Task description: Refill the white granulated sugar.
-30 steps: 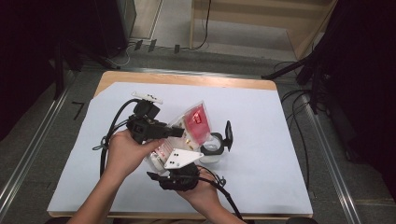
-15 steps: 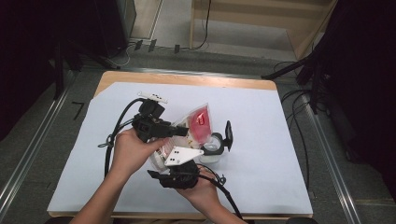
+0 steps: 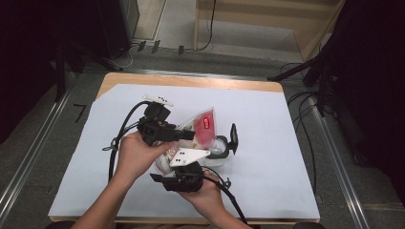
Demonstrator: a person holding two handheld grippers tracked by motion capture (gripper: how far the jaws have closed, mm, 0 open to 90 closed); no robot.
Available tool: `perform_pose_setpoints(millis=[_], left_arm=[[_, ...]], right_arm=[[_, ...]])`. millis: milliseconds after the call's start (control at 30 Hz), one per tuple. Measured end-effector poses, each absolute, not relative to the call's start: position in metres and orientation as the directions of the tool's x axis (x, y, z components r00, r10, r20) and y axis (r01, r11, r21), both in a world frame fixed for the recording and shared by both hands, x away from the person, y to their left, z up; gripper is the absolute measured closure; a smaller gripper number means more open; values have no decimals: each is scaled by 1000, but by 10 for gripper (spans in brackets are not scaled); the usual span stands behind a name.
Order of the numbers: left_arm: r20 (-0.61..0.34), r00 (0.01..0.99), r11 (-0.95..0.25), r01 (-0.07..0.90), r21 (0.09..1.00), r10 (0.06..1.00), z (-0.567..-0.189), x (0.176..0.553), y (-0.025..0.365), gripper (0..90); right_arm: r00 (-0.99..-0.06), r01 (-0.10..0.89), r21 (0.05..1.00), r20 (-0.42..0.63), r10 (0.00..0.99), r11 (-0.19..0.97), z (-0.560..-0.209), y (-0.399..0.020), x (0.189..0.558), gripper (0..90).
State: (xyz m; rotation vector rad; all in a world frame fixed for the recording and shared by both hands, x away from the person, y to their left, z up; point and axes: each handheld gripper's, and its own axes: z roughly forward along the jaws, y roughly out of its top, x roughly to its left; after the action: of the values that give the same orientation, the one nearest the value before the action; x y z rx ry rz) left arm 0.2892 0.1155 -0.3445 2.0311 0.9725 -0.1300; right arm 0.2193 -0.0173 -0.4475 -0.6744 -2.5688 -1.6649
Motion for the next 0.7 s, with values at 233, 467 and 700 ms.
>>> perform_pose_setpoints(millis=[233,467,700], left_arm=[[-419,691,-322,676,663,588,-345,289,115,704],[-409,693,-320,670,670,594,-346,288,116,708],[-404,697,-323,665,673,592,-347,288,115,702]], right_arm=[[-903,358,867,227,365,346,-446,-17,218,605],[-921,303,872,164,353,385,-447,-12,213,622],[-917,316,871,179,356,375,-449,-13,215,624]])
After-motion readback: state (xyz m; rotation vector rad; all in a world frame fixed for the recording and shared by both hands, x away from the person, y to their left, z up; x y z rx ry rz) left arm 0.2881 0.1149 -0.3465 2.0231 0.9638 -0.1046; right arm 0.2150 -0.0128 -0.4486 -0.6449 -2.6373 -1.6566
